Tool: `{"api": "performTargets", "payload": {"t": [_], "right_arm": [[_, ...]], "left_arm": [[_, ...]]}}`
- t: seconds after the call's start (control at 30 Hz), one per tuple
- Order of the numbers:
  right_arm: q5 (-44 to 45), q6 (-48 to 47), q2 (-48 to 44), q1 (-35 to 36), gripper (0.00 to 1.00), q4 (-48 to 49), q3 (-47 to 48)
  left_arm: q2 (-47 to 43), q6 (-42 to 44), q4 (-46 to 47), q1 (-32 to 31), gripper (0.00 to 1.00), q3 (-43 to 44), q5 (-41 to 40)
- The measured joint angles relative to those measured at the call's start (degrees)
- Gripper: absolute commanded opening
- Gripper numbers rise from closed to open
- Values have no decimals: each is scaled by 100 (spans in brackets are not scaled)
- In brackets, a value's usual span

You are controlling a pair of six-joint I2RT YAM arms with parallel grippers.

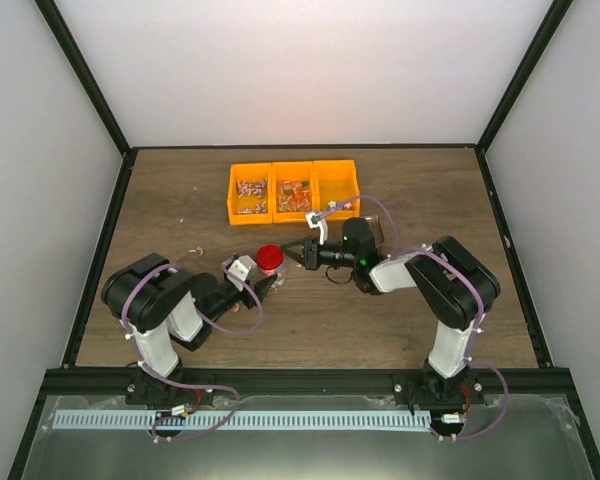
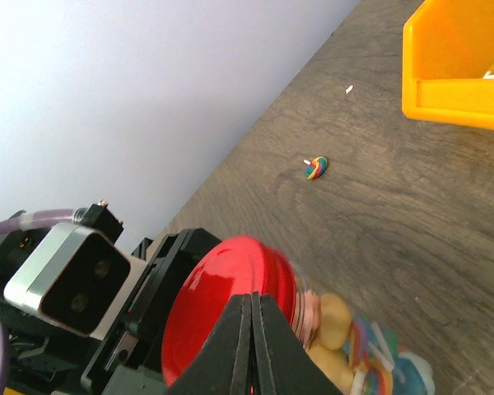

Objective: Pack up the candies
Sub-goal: Screw the bottle lid onto the packing bottle.

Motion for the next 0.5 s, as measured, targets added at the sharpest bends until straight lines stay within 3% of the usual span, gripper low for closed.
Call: {"api": "performTargets", "payload": {"t": [0.37, 0.5], "right_arm": [[-505, 157, -531, 474, 1, 81, -1001], [-234, 144, -1130, 404, 1, -50, -1233]], "left_arm": [[35, -59, -90, 17, 60, 127, -173], [74, -46, -20, 17, 76, 114, -155]]}}
